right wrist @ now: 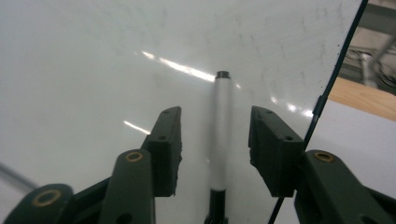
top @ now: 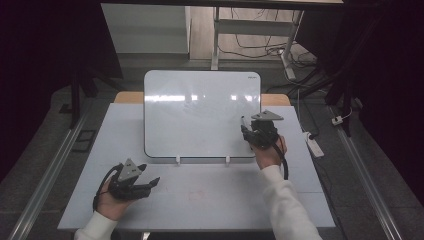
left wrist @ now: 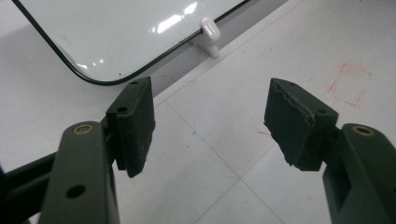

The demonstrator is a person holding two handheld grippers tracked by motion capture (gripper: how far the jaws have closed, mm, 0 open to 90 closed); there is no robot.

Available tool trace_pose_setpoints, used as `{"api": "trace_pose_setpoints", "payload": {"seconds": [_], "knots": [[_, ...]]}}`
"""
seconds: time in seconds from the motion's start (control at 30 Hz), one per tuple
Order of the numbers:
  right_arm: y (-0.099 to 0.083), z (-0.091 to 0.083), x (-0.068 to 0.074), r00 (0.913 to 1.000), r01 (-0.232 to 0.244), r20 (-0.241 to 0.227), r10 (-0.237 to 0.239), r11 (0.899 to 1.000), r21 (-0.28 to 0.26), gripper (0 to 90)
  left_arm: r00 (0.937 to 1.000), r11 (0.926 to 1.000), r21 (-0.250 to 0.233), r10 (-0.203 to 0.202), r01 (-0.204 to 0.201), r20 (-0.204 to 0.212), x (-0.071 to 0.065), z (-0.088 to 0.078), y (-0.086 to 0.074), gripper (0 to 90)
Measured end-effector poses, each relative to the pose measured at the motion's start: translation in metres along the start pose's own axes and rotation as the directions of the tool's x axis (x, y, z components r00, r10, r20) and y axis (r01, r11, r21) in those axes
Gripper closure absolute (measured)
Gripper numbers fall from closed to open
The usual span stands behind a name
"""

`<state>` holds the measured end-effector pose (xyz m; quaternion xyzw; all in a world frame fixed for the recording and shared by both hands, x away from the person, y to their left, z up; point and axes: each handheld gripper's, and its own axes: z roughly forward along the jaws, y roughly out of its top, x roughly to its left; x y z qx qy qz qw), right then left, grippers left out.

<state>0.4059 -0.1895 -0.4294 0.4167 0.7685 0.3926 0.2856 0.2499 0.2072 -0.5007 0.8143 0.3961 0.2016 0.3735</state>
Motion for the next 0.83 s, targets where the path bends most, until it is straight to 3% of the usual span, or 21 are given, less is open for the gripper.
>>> {"api": "trace_pose_setpoints", "payload": {"seconds": [0.07, 0.1, 0.17, 0.2, 0.23, 0.33, 0.37, 0.43, 0.57, 0.83], "knots": [[-0.003, -0.006, -0.001, 0.9997, 0.003, -0.022, -0.004, 1.0, -0.014, 51.4, 1.0, 1.0, -0.002, -0.003, 0.003, 0.004, 0.001, 0.0, 0.0, 33.9], [-0.013, -0.019, -0.004, 0.9975, 0.019, -0.068, -0.021, 0.999, -0.038, 48.5, 0.9999, 0.9999, -0.005, -0.009, 0.009, 0.006, 0.002, -0.001, -0.001, 33.5], [-0.022, -0.027, -0.008, 0.9923, 0.014, -0.122, -0.021, 0.998, -0.057, 45.8, 0.9997, 0.9998, -0.012, -0.018, 0.018, 0.017, 0.003, -0.001, -0.002, 32.7], [-0.022, -0.027, -0.008, 0.9923, 0.014, -0.122, -0.021, 0.998, -0.057, 45.8, 0.9994, 0.9995, -0.018, -0.024, 0.024, 0.024, 0.004, -0.002, -0.003, 32.7], [-0.037, -0.037, -0.012, 0.9823, 0.016, -0.185, -0.03, 0.997, -0.076, 44.2, 0.999, 0.9992, -0.025, -0.029, 0.03, 0.033, 0.005, -0.002, -0.003, 32.4], [-0.05, -0.045, -0.014, 0.9749, 0.025, -0.219, -0.044, 0.996, -0.085, 43.7, 0.9983, 0.9986, -0.035, -0.038, 0.039, 0.045, 0.006, -0.003, -0.004, 32.0], [-0.065, -0.053, -0.016, 0.9659, 0.035, -0.252, -0.057, 0.995, -0.091, 43.6, 0.9981, 0.9985, -0.035, -0.04, 0.042, 0.047, 0.006, -0.003, -0.005, 31.9], [-0.07, -0.056, -0.017, 0.9646, 0.044, -0.255, -0.066, 0.995, -0.089, 43.4, 0.9975, 0.9982, -0.037, -0.045, 0.047, 0.055, 0.007, -0.003, -0.005, 31.8], [-0.099, -0.077, -0.024, 0.956, 0.094, -0.269, -0.118, 0.991, -0.1, 43.4, 0.9961, 0.9975, -0.041, -0.053, 0.056, 0.07, 0.007, -0.004, -0.006, 31.4], [-0.119, -0.082, -0.033, 0.9503, 0.103, -0.284, -0.129, 0.989, -0.102, 43.4, 0.9949, 0.9967, -0.045, -0.064, 0.068, 0.079, 0.01, -0.003, -0.006, 31.4]]}}
